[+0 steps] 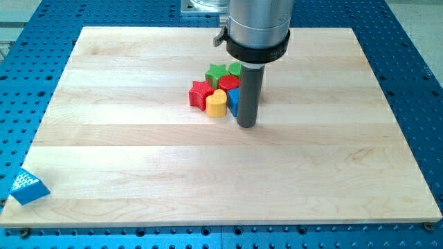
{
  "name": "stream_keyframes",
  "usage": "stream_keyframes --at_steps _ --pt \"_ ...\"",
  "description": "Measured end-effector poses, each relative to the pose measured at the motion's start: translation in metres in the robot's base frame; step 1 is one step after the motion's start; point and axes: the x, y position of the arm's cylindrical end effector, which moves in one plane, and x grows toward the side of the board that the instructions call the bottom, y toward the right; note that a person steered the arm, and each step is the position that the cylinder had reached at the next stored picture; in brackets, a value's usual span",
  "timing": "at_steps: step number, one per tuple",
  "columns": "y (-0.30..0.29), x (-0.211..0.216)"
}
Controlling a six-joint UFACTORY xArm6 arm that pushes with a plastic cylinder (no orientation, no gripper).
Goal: Separate the green star from the group of blocks
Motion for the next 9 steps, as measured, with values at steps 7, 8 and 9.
stream_keyframes --at_steps 7,8,9 --pt "-0.015 0.016" --pt "-0.028 0.009" --pt "-0.042 0.011"
